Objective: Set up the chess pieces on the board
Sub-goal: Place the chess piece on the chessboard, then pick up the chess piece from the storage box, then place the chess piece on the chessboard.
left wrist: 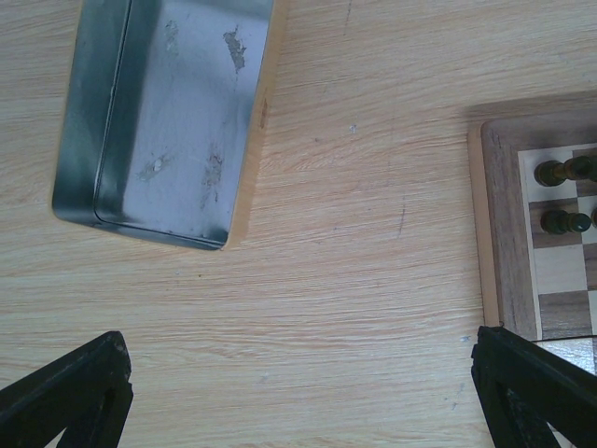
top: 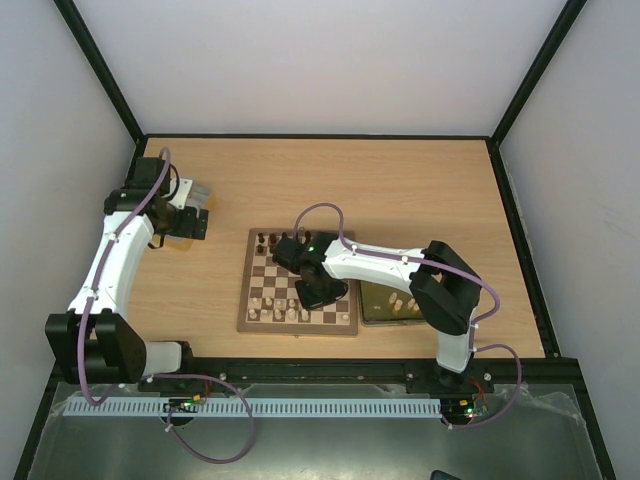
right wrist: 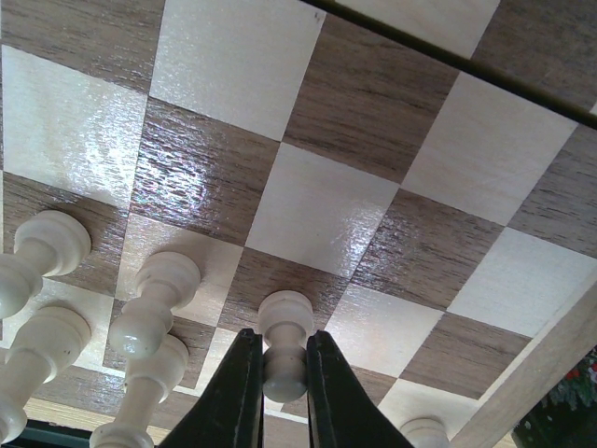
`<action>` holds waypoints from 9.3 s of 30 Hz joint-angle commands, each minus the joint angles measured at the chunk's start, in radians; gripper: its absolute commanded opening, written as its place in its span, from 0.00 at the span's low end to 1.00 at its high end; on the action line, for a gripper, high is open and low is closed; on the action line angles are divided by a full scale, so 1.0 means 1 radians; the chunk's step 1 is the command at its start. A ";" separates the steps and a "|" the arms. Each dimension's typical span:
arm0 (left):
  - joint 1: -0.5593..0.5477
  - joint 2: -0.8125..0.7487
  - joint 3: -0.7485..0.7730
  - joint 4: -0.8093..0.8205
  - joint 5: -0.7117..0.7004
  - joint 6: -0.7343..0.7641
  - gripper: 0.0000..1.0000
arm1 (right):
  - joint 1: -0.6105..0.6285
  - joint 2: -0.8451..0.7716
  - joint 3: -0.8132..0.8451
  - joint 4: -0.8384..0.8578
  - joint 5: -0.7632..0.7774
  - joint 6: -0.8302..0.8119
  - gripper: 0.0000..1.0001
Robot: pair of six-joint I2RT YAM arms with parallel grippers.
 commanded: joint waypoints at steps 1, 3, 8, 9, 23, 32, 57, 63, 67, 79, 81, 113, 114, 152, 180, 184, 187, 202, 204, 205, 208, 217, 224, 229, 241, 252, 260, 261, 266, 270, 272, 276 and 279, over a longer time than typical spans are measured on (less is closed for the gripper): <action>0.002 -0.025 -0.001 0.003 -0.009 -0.010 0.99 | 0.008 -0.019 -0.011 -0.010 0.013 0.009 0.08; 0.003 -0.027 -0.003 0.003 -0.010 -0.010 0.99 | 0.008 -0.017 -0.008 -0.009 0.012 0.008 0.08; 0.004 -0.031 -0.006 0.003 -0.011 -0.010 0.99 | 0.008 -0.016 0.002 -0.008 0.007 0.006 0.10; 0.004 -0.031 -0.007 0.003 -0.011 -0.009 0.99 | 0.008 -0.015 0.004 -0.008 0.008 0.006 0.10; 0.007 -0.038 -0.013 0.003 -0.013 -0.009 0.99 | 0.009 -0.010 0.027 -0.005 -0.008 0.006 0.11; 0.008 -0.039 -0.012 0.004 -0.013 -0.007 0.99 | 0.010 -0.008 0.029 -0.011 -0.002 0.002 0.11; 0.008 -0.036 -0.017 0.006 -0.013 -0.009 0.99 | 0.009 -0.003 0.060 -0.015 0.017 0.011 0.30; 0.008 -0.042 -0.018 0.005 -0.014 -0.007 0.99 | 0.009 0.008 0.092 -0.039 0.055 0.001 0.31; 0.008 -0.044 -0.021 0.005 -0.016 -0.007 0.99 | 0.008 0.019 0.122 -0.066 0.090 -0.011 0.31; 0.008 -0.038 -0.016 0.004 -0.019 -0.009 0.99 | -0.084 -0.063 0.118 -0.114 0.185 -0.003 0.28; 0.008 -0.038 -0.016 0.004 -0.017 -0.009 0.99 | -0.166 -0.122 0.068 -0.106 0.174 -0.005 0.25; -0.127 0.132 0.147 -0.040 0.038 -0.008 0.99 | -0.643 -0.622 -0.460 -0.056 0.084 0.119 0.27; -0.130 0.134 0.145 -0.038 0.042 -0.006 0.99 | -0.643 -0.622 -0.459 -0.067 0.098 0.123 0.27; -0.162 0.312 0.261 -0.050 0.047 -0.002 0.95 | -0.702 -0.584 -0.584 0.098 0.019 0.102 0.24; -0.212 0.302 0.245 -0.039 0.057 -0.007 0.95 | -0.718 -0.678 -0.694 0.099 0.003 0.140 0.25; -0.214 0.301 0.243 -0.039 0.054 -0.007 0.96 | -0.718 -0.664 -0.698 0.112 0.005 0.136 0.24; -0.214 0.301 0.239 -0.037 0.051 -0.007 0.96 | -0.718 -0.650 -0.695 0.119 0.008 0.129 0.24; -0.214 0.301 0.233 -0.033 0.035 -0.006 0.95 | -0.717 -0.611 -0.706 0.146 0.002 0.114 0.24; -0.214 0.303 0.235 -0.033 0.035 -0.007 0.95 | -0.718 -0.610 -0.708 0.150 0.001 0.114 0.24; -0.214 0.304 0.235 -0.033 0.035 -0.006 0.96 | -0.718 -0.609 -0.710 0.151 0.002 0.112 0.24; -0.214 0.308 0.238 -0.033 0.035 -0.008 0.95 | -0.717 -0.604 -0.712 0.156 0.000 0.111 0.24; -0.216 0.315 0.245 -0.035 0.032 -0.007 0.95 | -0.717 -0.596 -0.706 0.158 0.014 0.108 0.15; -0.220 0.320 0.251 -0.035 0.024 -0.007 0.95 | -0.718 -0.573 -0.687 0.162 0.022 0.099 0.10; -0.222 0.326 0.256 -0.036 0.020 -0.007 0.96 | -0.718 -0.552 -0.624 0.129 0.061 0.077 0.06; -0.231 0.346 0.281 -0.040 0.012 -0.007 0.95 | -0.714 -0.565 -0.415 -0.019 0.084 0.024 0.02; -0.232 0.334 0.283 -0.037 0.005 -0.009 0.95 | -0.463 -0.448 -0.203 -0.064 0.053 0.058 0.02; -0.232 0.291 0.257 -0.027 -0.021 -0.012 0.95 | -0.277 -0.310 -0.152 -0.039 0.049 0.056 0.02; -0.231 0.285 0.252 -0.026 -0.023 -0.013 0.95 | -0.262 -0.297 -0.151 -0.034 0.045 0.053 0.02; -0.231 0.261 0.229 -0.020 -0.023 -0.013 0.96 | -0.191 -0.241 -0.153 -0.008 0.033 0.048 0.02; -0.229 0.250 0.220 -0.018 -0.023 -0.015 0.96 | -0.154 -0.214 -0.134 -0.003 0.036 0.048 0.02; -0.228 0.246 0.219 -0.018 -0.022 -0.015 0.96 | -0.143 -0.203 -0.137 0.006 0.029 0.046 0.02; -0.226 0.244 0.220 -0.019 -0.020 -0.016 0.96 | -0.129 -0.176 -0.142 0.021 0.024 0.039 0.02; -0.226 0.244 0.220 -0.018 -0.016 -0.016 0.96 | -0.117 -0.157 -0.137 0.032 0.017 0.033 0.02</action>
